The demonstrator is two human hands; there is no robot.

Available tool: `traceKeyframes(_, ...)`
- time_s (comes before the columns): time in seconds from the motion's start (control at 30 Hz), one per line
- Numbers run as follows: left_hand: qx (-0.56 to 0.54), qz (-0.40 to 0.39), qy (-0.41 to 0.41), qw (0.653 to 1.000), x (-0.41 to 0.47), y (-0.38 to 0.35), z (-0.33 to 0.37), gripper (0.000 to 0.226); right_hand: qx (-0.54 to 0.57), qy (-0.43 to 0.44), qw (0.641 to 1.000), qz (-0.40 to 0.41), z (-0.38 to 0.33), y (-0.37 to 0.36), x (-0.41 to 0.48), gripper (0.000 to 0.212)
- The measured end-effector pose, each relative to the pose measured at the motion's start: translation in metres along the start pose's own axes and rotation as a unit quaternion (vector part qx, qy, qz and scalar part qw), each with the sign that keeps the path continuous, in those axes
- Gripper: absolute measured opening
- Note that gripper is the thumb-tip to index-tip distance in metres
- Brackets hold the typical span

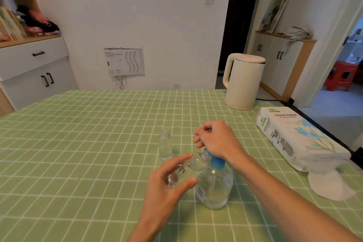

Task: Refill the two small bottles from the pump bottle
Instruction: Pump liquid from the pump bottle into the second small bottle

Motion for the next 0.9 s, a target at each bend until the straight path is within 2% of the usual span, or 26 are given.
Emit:
traceKeyframes(0.2, -0.006, -0.003, -0.004, 1.0, 0.001, 0.002, 0.006, 0.054, -0.079, 0.03, 0.996, -0.01, -0.012, 0.004, 0.0, 0.019)
traceKeyframes(0.5, 0.001, 0.001, 0.007, 1.0, 0.0, 0.001, 0.0, 0.055, 0.006, -0.017, 1.0, -0.014, 0.005, -0.002, 0.003, 0.024)
traceKeyframes(0.7, 0.009, -0.003, 0.003, 1.0, -0.001, 0.0, 0.004, 0.057, -0.007, -0.01, 1.0, -0.003, 0.003, -0.001, 0.001, 0.024)
traceKeyframes(0.9, 0.001, -0.003, -0.006, 1.0, 0.0, -0.001, 0.008, 0.053, -0.068, 0.007, 0.998, -0.014, -0.008, 0.002, 0.0, 0.022)
Point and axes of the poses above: each hand's wrist, its own x-axis towards the middle knuckle, its own y-axis out of the back of the hand, z = x × y, the point moved 3 cm from there along x, towards the middle knuckle, and after that the axes turned 2 degrees about -y, right-handed, at the moved point
